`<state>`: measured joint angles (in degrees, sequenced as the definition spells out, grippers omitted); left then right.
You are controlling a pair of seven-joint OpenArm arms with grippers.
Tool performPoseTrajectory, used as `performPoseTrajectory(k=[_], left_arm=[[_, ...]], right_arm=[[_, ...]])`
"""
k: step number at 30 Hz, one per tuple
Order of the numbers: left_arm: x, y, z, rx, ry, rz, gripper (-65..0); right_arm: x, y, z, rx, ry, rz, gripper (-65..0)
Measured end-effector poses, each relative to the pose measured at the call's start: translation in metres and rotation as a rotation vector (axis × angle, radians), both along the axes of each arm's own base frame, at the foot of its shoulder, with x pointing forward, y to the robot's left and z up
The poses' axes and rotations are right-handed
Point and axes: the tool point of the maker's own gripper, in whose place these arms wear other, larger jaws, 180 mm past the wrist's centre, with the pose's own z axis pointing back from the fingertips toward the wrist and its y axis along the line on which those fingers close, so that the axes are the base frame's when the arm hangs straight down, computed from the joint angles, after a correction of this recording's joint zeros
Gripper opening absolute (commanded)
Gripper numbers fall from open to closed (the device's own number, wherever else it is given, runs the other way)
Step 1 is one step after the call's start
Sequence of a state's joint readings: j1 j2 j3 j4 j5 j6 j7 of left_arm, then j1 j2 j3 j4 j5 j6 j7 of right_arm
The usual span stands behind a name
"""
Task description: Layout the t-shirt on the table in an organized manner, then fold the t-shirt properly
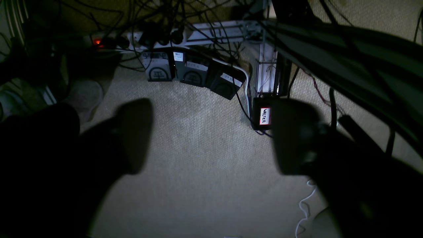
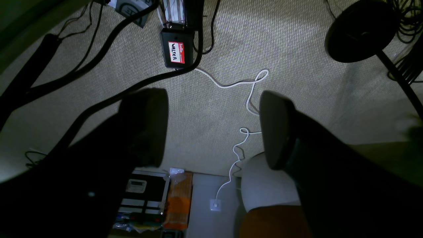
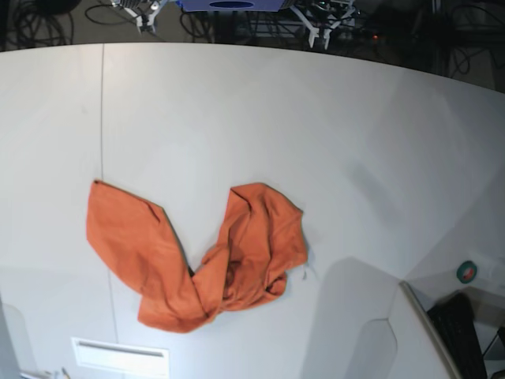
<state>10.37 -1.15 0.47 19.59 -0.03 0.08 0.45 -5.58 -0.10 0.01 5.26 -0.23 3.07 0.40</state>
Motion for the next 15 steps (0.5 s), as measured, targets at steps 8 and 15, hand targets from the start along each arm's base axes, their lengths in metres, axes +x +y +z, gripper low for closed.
performPoseTrajectory(k=[8, 15], left_arm=[[-0.0032, -0.0003, 0.0001, -0.001, 0.003, 0.001, -6.4], [-0.0061, -0.0003, 0.0001, -0.001, 0.007, 0.004, -65.0]], right_arm=[[-0.0003, 0.0, 0.0, 0.0, 0.0, 0.0, -26.0], [-0.0006, 0.0, 0.0, 0.0, 0.001, -0.001, -46.1]])
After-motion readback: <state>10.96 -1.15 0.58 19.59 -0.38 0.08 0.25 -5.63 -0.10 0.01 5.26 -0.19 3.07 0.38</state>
